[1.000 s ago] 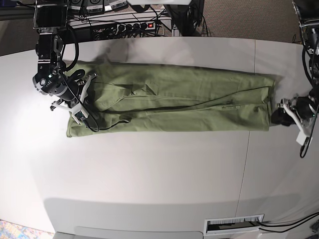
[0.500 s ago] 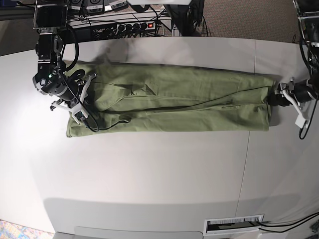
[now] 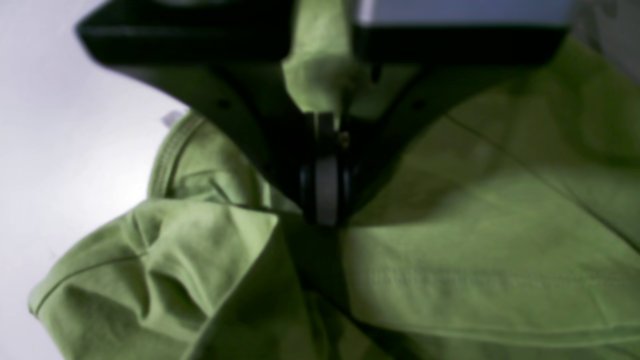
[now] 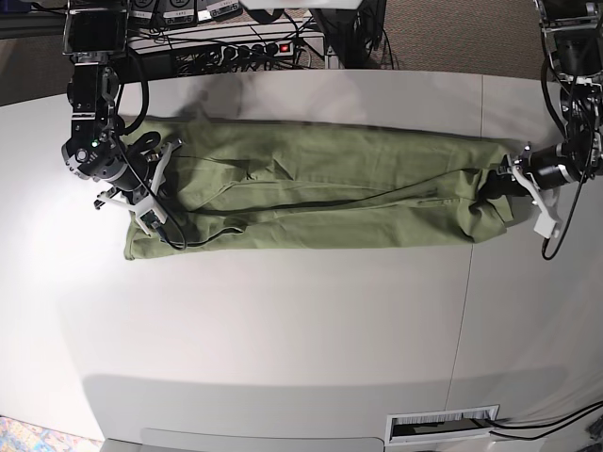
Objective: Fold the T-shirt properly
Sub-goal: 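Grasp the strip's end with the left gripper and fold it inward, then fold the strip end with the left gripper toward the right gripper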
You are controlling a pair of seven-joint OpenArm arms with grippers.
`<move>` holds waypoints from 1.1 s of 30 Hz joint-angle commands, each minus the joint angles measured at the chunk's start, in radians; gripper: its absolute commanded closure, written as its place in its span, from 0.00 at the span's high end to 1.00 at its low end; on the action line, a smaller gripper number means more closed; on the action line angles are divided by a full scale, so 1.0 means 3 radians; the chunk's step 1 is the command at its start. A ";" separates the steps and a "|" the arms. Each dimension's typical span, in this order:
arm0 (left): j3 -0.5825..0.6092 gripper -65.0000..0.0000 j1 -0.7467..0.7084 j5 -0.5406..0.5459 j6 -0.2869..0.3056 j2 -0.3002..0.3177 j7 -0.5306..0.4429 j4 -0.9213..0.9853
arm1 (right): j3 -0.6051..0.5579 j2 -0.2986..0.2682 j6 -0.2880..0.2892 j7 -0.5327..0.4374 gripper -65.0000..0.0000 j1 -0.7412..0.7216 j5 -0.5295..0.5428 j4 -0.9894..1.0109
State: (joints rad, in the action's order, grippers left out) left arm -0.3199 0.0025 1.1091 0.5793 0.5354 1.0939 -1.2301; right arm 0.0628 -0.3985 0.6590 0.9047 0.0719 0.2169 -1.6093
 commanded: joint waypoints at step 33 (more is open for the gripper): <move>0.0514 0.00 -0.0019 0.0767 0.0396 -0.1485 0.0249 -0.1202 | 0.0006 -0.0048 -0.0006 0.0137 0.00 -0.0017 -0.0052 -0.0015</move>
State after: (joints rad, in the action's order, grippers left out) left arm -0.1604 -0.0193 1.3056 0.6960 0.0849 1.1919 -1.5734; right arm 0.0628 -0.3988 0.6586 0.9112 0.0719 0.2214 -1.6100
